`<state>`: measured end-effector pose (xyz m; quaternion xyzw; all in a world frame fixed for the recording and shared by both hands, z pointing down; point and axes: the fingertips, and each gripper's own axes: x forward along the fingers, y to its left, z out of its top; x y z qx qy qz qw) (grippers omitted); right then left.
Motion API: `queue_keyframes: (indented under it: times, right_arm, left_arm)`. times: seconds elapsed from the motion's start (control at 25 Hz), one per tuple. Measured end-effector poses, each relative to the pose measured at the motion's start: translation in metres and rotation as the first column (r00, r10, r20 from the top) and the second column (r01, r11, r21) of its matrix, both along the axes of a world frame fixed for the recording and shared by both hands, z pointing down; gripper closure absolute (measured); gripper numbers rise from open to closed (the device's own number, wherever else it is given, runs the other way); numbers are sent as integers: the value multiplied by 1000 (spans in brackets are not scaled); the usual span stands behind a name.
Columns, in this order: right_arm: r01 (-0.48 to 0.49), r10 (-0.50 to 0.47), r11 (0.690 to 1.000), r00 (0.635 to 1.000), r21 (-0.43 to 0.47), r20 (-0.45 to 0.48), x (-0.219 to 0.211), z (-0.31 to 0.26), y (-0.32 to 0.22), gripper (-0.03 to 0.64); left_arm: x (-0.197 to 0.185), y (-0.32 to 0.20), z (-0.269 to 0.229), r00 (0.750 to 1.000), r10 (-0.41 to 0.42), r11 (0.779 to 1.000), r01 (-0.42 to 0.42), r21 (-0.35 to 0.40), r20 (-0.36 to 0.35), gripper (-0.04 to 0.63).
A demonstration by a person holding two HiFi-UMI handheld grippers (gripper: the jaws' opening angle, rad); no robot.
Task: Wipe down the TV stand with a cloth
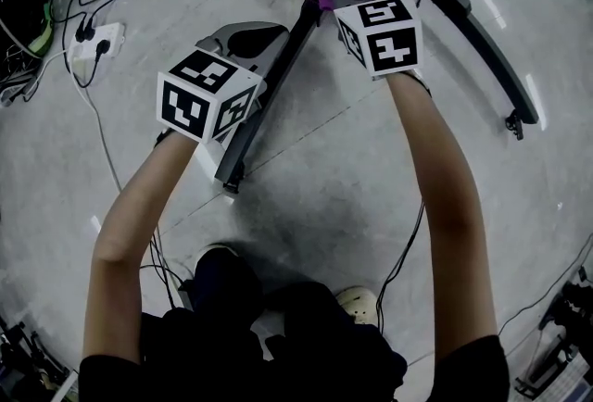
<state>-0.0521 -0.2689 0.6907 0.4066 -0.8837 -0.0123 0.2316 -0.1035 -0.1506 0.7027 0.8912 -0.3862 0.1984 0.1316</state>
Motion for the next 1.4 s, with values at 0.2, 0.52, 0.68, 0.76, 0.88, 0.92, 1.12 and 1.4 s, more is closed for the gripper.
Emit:
queue_keyframes:
  times: [0.2,0.52,0.68,0.76,0.88,0.92,1.12,1.4]
  right_arm:
    - [-11,11,1000,999,5,-32,17,2,1,543]
    - [-87,87,996,992,-2,-92,57,16,-11,543]
    - [-105,104,995,988,-1,-119,63,18,-23,543]
    - [-121,119,993,985,-7,-122,65,18,-29,543]
    - [-172,170,985,978,-9,-124,78,19,-43,543]
    - [-178,176,984,976,-4,-131,80,19,-48,543]
    - [-197,195,980,969,-2,-150,79,19,-66,543]
    - [-188,183,982,967,-9,-176,81,25,-75,543]
  left_arm:
    - [2,0,1,1000,-8,1000,8,-4,-6,589]
    - [2,0,4,1000,-6,1000,6,-12,-5,589]
    - [0,0,5,1000,-11,1000,11,-15,1,589]
    - [0,0,4,1000,-11,1000,11,-15,5,589]
    - [-2,-1,-1,1000,-14,1000,14,-9,5,589]
    - [-3,-1,-2,1000,-17,1000,17,-7,5,589]
    - [-1,2,-5,1000,-11,1000,11,-14,17,589]
    - [1,8,-5,997,11,1000,-10,-11,72,589]
